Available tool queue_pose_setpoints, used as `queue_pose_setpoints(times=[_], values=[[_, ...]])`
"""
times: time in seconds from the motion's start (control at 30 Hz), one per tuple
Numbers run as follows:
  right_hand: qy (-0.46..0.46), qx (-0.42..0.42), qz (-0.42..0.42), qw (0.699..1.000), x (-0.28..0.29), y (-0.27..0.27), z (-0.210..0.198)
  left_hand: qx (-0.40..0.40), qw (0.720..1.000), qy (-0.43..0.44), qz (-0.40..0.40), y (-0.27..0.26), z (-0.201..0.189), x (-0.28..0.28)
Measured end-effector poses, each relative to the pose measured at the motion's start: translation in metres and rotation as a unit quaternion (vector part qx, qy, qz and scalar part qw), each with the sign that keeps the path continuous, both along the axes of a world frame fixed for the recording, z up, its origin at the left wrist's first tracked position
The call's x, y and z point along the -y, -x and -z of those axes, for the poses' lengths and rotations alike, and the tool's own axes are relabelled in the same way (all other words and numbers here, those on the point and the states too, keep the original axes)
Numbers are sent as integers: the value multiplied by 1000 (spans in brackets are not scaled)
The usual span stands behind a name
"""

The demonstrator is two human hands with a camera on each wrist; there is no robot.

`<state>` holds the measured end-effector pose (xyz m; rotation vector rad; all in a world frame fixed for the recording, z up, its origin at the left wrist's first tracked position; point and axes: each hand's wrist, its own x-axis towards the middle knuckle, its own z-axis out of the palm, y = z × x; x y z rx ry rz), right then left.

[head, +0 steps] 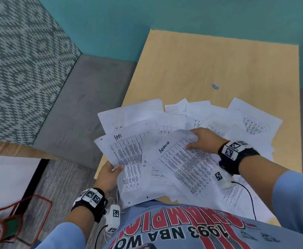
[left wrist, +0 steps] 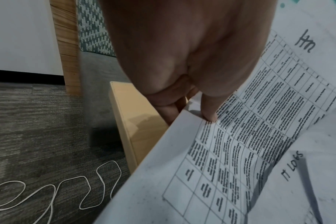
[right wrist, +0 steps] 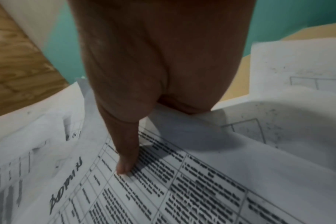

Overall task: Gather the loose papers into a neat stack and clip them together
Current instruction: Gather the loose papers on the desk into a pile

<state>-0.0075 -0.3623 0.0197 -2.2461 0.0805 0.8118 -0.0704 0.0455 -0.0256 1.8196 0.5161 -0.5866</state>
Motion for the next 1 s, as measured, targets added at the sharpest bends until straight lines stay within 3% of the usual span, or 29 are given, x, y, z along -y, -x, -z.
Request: queue_pose_setpoints(times=[0.1, 0.33, 0.47, 0.77, 0.87, 1.0], values=[[-23, -13, 28, 999, 16, -5, -9, 9, 1000, 23, 3, -11, -9, 8], [-96, 58, 99, 989, 41, -11, -40, 22, 991, 132, -4, -40, -35, 23], [-200, 63, 179, 961, 54, -8, -65, 23, 982, 188, 21, -53, -51, 35], [-271, 48, 255, 927, 42, 18, -87, 61, 970, 211, 102, -63, -88, 100], [-316, 21, 299, 900, 43, 26, -74, 72, 973, 182, 124, -66, -94, 116], [-371, 13, 348, 861, 53, 33, -76, 62, 973, 201, 94, -69, -108, 126]])
